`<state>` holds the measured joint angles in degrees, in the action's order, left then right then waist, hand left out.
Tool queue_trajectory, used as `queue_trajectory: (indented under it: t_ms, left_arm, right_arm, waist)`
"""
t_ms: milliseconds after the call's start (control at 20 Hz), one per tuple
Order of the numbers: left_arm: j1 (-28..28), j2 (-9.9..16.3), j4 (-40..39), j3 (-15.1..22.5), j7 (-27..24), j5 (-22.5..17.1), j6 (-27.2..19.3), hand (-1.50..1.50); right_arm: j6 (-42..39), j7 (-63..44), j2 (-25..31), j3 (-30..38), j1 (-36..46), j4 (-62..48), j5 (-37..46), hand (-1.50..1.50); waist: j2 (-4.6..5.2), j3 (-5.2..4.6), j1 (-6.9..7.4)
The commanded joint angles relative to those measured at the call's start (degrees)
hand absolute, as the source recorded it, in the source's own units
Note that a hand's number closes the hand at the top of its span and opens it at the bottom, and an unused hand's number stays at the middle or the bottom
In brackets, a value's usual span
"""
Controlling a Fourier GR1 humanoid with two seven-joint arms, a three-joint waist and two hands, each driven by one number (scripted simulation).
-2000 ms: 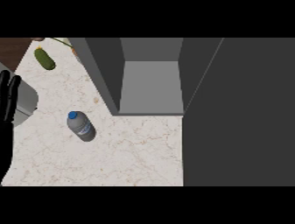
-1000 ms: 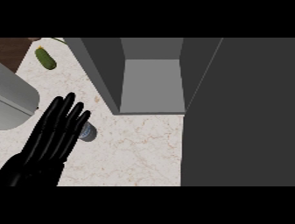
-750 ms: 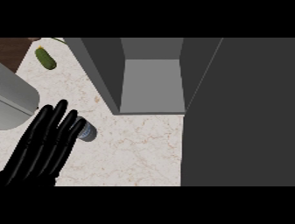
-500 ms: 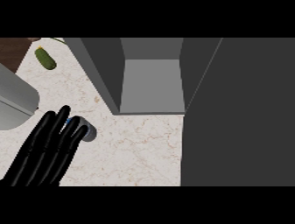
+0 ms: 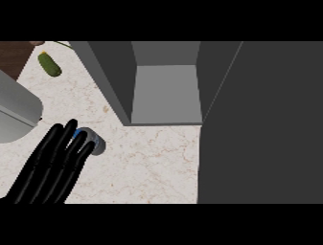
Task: Pick up the bottled water, place it into the cabinet and close the cabinet
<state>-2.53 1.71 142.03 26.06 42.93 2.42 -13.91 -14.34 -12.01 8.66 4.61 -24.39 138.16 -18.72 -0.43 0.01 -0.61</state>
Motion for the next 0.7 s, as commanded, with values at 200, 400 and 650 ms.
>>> queue_trajectory:
  t_ms: [200, 400, 650]
  left_arm:
    - [-3.3, 1.7, 4.0, -0.8, -2.1, 6.4, -2.6, -1.5]
    - [-4.6, 3.3, -1.1, -9.5, -8.3, -0.7, -0.4, -1.5]
    - [-10.8, 3.9, -1.6, -8.4, -9.8, -1.0, 0.7, -1.5]
  right_arm:
    - [-1.0, -3.5, -0.7, 0.3, -5.5, 10.9, -9.4, -1.5]
    - [-3.0, -0.7, -0.2, 4.0, -7.4, 8.8, -12.4, -1.5]
    - [-2.9, -1.3, -1.5, 2.1, -8.2, 10.7, -10.6, -1.5]
  waist:
    - [-0.17, -0.03, 0.3]
    - [0.19, -0.09, -0.28]
    - [0.11, -0.09, 0.11]
